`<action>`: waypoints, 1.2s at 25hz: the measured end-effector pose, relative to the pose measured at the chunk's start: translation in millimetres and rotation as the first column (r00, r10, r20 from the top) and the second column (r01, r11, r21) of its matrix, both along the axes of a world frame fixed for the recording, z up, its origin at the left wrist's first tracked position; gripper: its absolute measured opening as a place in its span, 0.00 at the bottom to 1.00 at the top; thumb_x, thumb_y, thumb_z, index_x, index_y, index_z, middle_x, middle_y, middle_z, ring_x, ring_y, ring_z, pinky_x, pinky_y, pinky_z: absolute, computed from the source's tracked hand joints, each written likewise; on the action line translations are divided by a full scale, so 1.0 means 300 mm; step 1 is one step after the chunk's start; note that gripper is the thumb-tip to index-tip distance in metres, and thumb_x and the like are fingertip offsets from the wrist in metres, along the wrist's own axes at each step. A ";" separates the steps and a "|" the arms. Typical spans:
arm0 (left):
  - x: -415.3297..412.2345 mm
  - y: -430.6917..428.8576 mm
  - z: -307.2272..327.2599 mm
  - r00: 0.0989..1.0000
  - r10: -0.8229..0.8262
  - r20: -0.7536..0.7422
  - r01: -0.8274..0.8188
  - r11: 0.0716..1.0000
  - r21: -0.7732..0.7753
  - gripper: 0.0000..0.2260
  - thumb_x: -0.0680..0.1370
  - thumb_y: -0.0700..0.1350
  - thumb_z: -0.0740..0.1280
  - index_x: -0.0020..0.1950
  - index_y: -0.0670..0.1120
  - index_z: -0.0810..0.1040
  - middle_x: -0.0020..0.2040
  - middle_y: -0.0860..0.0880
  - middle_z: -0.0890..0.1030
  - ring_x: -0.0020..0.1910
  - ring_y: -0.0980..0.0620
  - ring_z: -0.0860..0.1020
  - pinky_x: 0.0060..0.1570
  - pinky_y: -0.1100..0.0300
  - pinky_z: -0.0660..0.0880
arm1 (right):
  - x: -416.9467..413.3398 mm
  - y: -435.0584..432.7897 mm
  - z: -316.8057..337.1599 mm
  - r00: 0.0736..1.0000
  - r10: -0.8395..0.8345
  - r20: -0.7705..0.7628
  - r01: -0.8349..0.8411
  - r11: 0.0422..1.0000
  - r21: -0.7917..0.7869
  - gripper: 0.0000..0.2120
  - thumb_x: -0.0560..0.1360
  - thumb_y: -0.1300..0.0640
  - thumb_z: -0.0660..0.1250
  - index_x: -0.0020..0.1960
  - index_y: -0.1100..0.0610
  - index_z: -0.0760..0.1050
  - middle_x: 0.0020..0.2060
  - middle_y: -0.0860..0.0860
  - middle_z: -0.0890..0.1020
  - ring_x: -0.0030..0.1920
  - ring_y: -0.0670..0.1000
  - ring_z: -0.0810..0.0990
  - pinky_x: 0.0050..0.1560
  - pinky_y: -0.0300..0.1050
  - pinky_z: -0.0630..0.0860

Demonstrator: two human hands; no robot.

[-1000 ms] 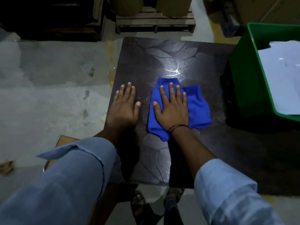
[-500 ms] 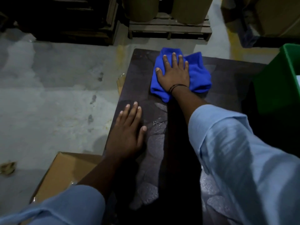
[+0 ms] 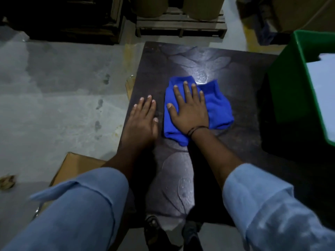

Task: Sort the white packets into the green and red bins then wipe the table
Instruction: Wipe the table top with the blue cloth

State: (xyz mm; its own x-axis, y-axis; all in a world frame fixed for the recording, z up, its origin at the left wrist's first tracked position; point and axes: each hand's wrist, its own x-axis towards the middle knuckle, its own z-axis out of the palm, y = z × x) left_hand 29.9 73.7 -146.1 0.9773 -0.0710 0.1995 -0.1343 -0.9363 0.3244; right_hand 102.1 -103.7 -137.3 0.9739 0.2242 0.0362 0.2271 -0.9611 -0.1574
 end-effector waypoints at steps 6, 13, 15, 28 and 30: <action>-0.007 0.007 0.048 0.996 -0.017 -0.084 0.004 0.988 -0.153 0.26 0.79 0.44 0.56 0.78 0.40 0.68 0.80 0.44 0.65 0.80 0.41 0.60 0.80 0.48 0.54 | -0.572 -0.044 0.047 0.999 -0.008 -0.037 0.008 1.000 -0.026 0.33 0.81 0.37 0.50 0.82 0.49 0.52 0.81 0.55 0.52 0.81 0.59 0.46 0.78 0.61 0.50; -0.010 0.066 0.018 0.996 -0.040 -0.078 0.036 0.998 -0.053 0.27 0.82 0.51 0.56 0.80 0.43 0.65 0.81 0.44 0.62 0.81 0.46 0.58 0.80 0.49 0.54 | -0.610 -0.016 0.036 1.000 -0.010 -0.025 0.010 1.000 -0.017 0.32 0.81 0.37 0.52 0.81 0.49 0.53 0.81 0.55 0.52 0.81 0.58 0.46 0.78 0.62 0.50; -0.005 0.058 0.012 0.996 -0.041 -0.084 0.035 0.997 -0.067 0.27 0.82 0.52 0.55 0.80 0.43 0.65 0.81 0.44 0.61 0.81 0.46 0.58 0.80 0.49 0.54 | -0.490 -0.016 0.019 1.000 -0.023 -0.011 0.023 0.999 -0.028 0.32 0.81 0.37 0.51 0.81 0.49 0.54 0.81 0.55 0.52 0.81 0.59 0.47 0.78 0.61 0.49; 0.020 0.074 -0.017 0.996 -0.045 -0.076 0.051 0.996 0.075 0.28 0.83 0.51 0.55 0.82 0.45 0.58 0.84 0.47 0.54 0.83 0.46 0.50 0.79 0.45 0.56 | 0.572 0.077 -0.011 0.998 0.002 -0.070 -0.004 0.999 -0.035 0.34 0.79 0.34 0.47 0.81 0.46 0.53 0.81 0.54 0.53 0.81 0.59 0.48 0.78 0.61 0.44; 0.014 0.071 -0.005 0.997 -0.032 -0.073 0.038 0.996 0.080 0.28 0.83 0.50 0.56 0.83 0.45 0.57 0.84 0.47 0.52 0.83 0.47 0.49 0.79 0.46 0.55 | 0.674 0.103 -0.006 0.990 0.112 -0.082 -0.116 0.992 -0.041 0.34 0.79 0.33 0.47 0.81 0.46 0.52 0.81 0.53 0.53 0.81 0.58 0.48 0.79 0.60 0.44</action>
